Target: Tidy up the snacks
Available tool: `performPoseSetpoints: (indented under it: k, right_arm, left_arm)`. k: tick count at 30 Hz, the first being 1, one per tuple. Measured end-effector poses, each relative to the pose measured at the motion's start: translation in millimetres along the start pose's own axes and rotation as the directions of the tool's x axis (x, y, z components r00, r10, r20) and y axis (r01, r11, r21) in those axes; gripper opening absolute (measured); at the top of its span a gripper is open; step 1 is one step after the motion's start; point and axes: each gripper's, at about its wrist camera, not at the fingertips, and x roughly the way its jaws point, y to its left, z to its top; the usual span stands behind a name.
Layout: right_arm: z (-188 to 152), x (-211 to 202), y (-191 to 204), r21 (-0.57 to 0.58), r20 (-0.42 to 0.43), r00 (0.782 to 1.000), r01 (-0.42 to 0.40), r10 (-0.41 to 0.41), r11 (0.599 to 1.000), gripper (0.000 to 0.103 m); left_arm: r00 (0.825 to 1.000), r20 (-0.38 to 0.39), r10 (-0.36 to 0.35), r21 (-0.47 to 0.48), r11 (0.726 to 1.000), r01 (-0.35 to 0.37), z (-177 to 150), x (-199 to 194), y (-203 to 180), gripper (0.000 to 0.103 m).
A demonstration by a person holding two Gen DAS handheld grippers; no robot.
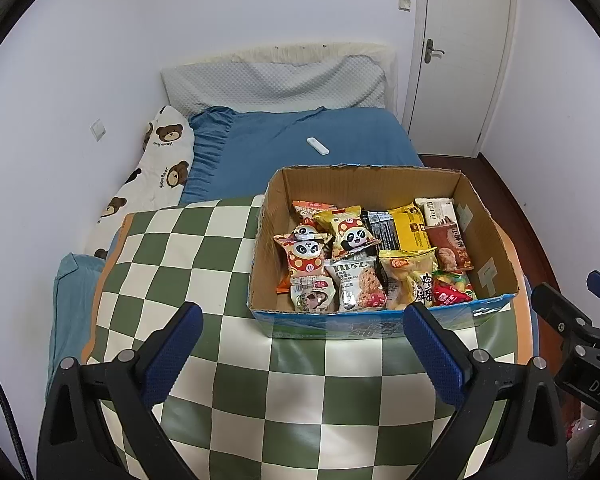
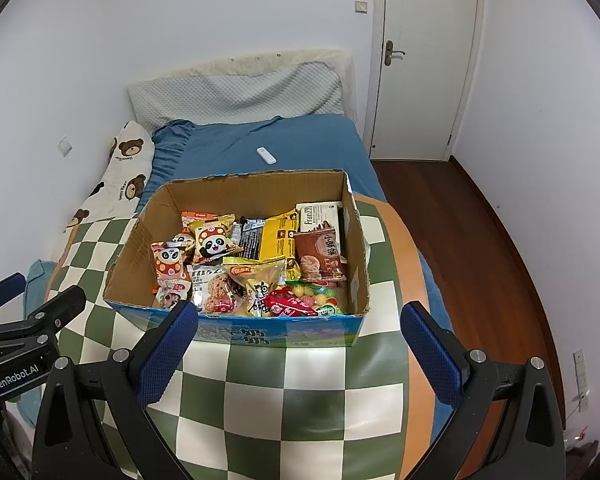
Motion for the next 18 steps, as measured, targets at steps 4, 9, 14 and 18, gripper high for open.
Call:
performPoseSetpoints:
  k: [4,9,14,18]
  right_arm:
    - [1.0,-1.1,-0.6,-0.005,0.005,1.000,-0.004,0.004,1.000,0.103]
    - [0.9,-3.7,-1.0,-0.008,0.010,1.000,-0.005,0.005,1.000,0.103]
    - [0.6,-5.5,-1.7,-0.006,0.012,1.000,-0.011,0.011,1.000,0.103]
    - [1.5,-7.2,-2.0,-0.008,0.013,1.000,-0.013,0.013,1.000,0.103]
  left_arm:
    - [1.000,0.003,-0.004,0.005,1.000,0.004,0.3,-2.9,0.5,0.103]
    - [1.000,0.010,-0.007,0.011,1.000,0.007,0.7,-6.4,0.1,0.103]
    - [1.000,0.007,-0.012,0.012,1.000,0.012,0.5,-6.8,-0.2,0.103]
    - [1.000,0.009,-0.012,0.012,1.000,0.011,0.1,-6.6,-0.4,0.103]
